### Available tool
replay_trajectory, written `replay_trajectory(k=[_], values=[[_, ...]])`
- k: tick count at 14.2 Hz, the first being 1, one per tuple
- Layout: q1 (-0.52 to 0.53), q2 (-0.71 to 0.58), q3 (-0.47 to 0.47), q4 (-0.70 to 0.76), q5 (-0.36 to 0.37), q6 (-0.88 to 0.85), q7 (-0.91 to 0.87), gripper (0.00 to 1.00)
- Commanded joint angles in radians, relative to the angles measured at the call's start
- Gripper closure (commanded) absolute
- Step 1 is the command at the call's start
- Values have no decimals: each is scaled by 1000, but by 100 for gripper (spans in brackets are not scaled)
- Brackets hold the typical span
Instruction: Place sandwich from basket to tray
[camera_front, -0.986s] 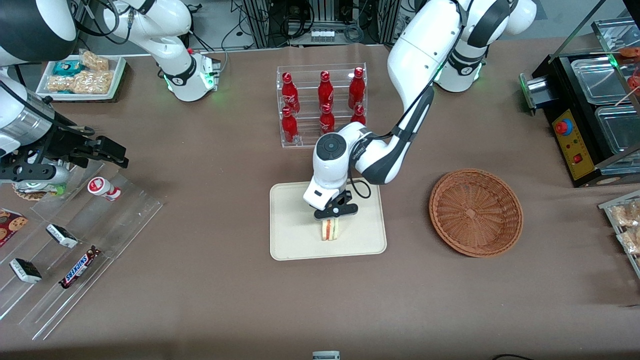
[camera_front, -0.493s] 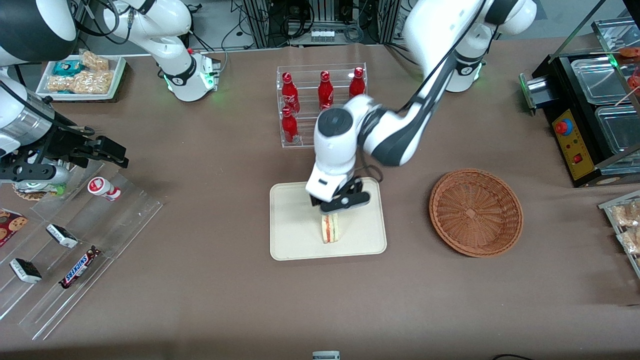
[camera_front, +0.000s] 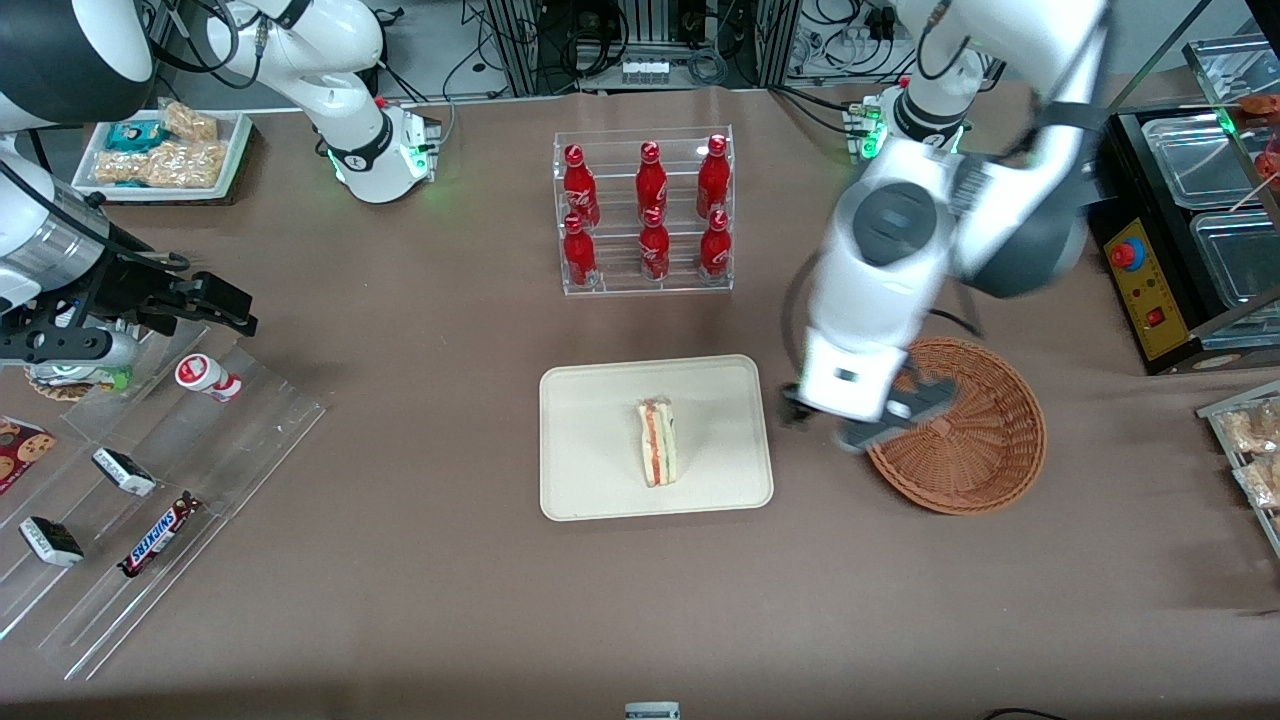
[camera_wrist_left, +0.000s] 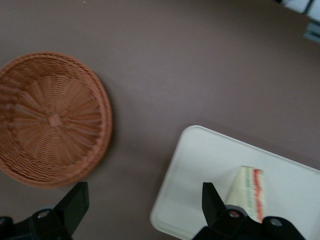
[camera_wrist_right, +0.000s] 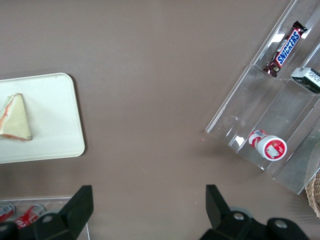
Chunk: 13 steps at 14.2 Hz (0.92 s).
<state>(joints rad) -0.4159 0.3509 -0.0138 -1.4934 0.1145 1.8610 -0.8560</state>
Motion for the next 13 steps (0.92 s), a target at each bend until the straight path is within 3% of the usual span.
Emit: replay_trajectory(k=[1,5,8,13], values=[[132,-128,-14,-122,-51,-45,229,0],[248,-252,-14,-232,-52,-103,490,0],[311,-335,-11,-234,-68,-170,743,0],[316,-446,98,-191,-128,-262,1066,0]])
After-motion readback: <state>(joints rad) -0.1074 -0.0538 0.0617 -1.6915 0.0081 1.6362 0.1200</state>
